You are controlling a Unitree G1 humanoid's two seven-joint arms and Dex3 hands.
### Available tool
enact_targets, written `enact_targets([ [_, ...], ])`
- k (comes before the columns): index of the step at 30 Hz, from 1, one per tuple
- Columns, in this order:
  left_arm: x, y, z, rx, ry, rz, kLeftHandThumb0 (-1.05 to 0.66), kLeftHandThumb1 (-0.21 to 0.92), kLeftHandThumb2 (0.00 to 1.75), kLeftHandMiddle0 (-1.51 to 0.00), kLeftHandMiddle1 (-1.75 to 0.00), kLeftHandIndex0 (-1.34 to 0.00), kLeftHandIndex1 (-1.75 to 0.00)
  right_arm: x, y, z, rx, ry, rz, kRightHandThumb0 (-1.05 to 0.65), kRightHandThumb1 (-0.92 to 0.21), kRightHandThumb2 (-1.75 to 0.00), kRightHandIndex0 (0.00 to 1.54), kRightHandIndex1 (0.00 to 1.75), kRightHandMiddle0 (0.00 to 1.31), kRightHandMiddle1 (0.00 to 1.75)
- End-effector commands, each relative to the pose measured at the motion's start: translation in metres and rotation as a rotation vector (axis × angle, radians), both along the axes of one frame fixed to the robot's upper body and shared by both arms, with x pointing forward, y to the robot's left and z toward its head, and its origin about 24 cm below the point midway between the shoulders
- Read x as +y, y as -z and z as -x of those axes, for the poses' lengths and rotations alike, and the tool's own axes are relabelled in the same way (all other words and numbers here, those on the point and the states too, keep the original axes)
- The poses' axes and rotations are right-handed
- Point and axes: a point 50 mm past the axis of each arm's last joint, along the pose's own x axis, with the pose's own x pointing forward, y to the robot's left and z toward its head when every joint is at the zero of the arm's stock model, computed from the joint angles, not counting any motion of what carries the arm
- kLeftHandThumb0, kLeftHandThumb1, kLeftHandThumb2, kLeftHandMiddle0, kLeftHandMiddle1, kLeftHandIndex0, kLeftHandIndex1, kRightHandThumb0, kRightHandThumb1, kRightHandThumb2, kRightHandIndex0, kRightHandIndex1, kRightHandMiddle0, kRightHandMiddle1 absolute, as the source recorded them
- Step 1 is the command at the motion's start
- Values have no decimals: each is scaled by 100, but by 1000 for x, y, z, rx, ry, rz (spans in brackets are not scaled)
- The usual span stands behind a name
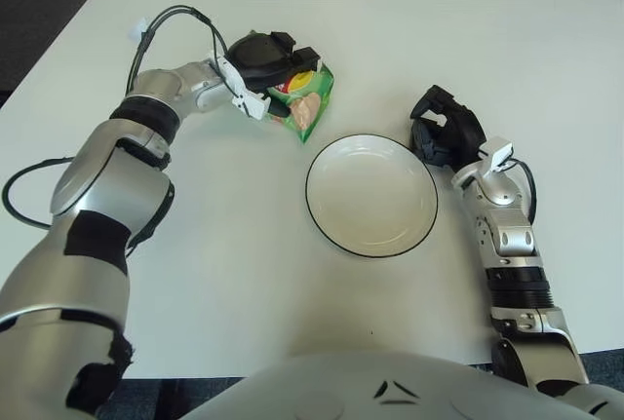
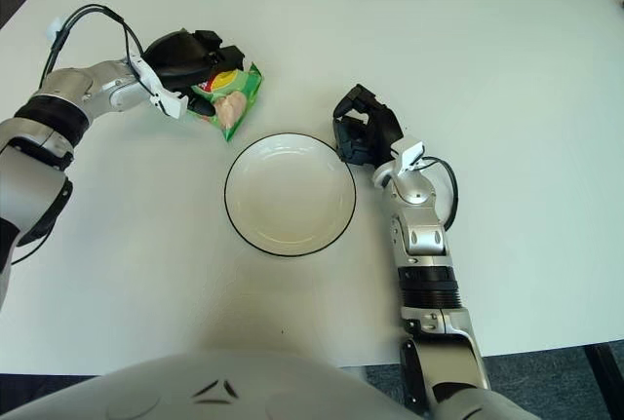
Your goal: Put the snack into the plate.
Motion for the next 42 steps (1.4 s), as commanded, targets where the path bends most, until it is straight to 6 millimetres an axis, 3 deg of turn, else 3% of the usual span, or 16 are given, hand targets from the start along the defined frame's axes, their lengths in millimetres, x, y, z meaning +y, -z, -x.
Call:
enact_targets([
  [1, 6, -7, 3, -24, 11, 85, 0, 34, 117, -75, -137, -43, -174, -5, 51, 17, 233, 14, 7, -42, -51, -105, 99, 175, 46, 175],
  [7, 2, -24, 9, -41, 100, 194, 0, 31, 122, -75, -143, -42, -175, -5, 52, 17, 235, 14, 9, -42, -52, -105, 99, 175, 46, 175],
  [9, 1, -32, 12, -63, 136, 215, 26, 38, 119, -62, -161, -51, -175, -5, 52, 17, 235, 14, 10, -42, -52, -105, 98, 175, 46, 175],
  [15, -2, -48, 21, -147, 226, 253, 41, 42, 117, -53, -173, -57, -175, -6, 52, 17, 235, 14, 14, -42, -52, -105, 98, 175, 46, 175],
  [22, -9, -62, 37, -236, 369, 288, 44, 41, 119, -53, -174, -60, -175, -6, 52, 16, 236, 15, 16, -41, -52, -104, 98, 175, 46, 175],
  [42, -50, -60, 71, -184, 740, 363, 44, 40, 120, -54, -175, -66, -175, -8, 51, 15, 242, 21, 32, -41, -54, -102, 96, 175, 44, 175],
])
